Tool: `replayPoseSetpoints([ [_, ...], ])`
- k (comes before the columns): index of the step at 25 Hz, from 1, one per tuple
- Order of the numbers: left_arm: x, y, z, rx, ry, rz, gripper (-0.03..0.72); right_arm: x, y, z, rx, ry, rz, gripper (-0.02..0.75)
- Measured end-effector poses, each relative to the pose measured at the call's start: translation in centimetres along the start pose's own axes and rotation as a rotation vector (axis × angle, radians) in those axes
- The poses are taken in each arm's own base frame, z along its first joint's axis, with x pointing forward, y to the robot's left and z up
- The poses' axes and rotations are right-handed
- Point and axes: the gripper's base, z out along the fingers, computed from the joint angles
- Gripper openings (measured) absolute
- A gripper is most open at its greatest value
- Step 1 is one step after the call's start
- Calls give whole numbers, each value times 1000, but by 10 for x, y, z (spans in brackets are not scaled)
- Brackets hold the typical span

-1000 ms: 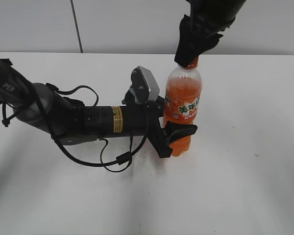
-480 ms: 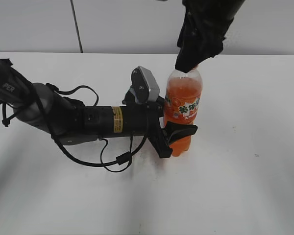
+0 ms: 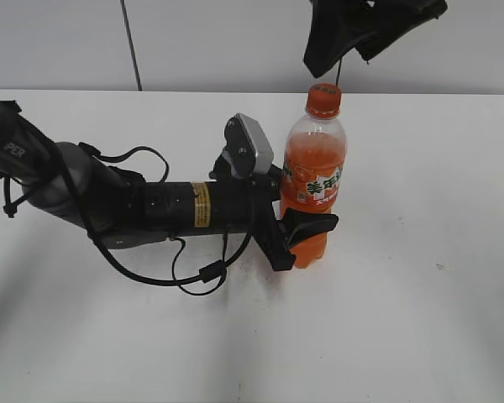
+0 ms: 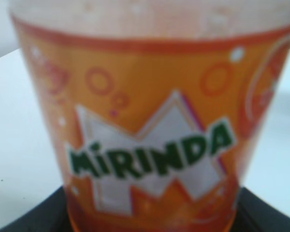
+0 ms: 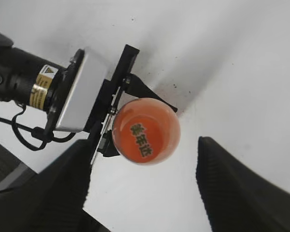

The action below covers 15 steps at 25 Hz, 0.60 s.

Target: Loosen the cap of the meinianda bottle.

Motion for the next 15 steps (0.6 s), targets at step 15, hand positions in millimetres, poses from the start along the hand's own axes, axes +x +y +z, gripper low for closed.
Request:
replayPoseSetpoints([
  [15,0,0,0,0,0,0,403,6,-4,39,-11,95,81,424],
])
